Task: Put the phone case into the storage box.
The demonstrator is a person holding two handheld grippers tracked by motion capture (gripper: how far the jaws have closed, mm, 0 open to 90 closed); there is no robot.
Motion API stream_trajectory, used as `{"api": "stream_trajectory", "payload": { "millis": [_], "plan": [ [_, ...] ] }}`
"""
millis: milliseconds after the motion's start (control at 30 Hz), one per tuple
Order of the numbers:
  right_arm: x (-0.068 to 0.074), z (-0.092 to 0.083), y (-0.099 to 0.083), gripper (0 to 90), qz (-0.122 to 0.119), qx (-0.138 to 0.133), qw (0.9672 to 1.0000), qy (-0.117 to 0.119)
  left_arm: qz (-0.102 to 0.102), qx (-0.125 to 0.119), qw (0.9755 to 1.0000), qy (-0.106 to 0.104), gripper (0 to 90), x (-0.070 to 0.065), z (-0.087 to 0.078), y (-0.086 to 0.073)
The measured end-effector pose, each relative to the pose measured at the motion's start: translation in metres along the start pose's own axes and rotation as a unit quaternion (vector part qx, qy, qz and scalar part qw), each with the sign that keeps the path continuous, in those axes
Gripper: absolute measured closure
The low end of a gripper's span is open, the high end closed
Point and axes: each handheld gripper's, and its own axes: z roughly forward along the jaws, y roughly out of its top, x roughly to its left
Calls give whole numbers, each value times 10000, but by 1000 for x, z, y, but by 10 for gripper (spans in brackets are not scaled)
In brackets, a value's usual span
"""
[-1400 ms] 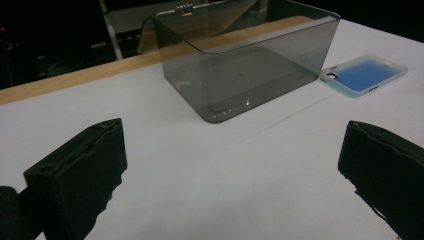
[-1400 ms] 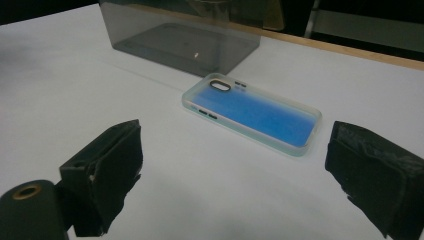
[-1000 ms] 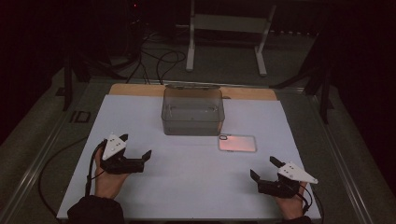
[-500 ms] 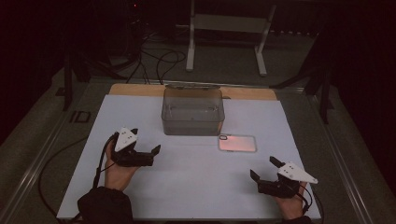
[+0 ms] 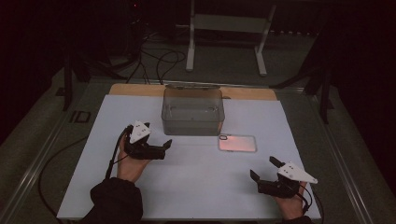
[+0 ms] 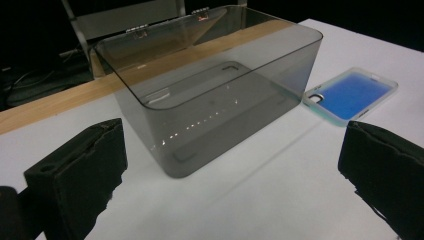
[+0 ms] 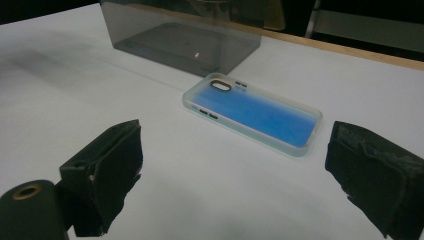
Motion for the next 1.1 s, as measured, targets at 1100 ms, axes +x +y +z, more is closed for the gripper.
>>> {"api": "stream_trajectory", "payload": {
  "millis": [1100],
  "plan": [
    [0, 1, 0, 83, -21, 19, 10000, -7, 109, 176, 9996, -209, 1, -22, 51, 20]
  ]
}}
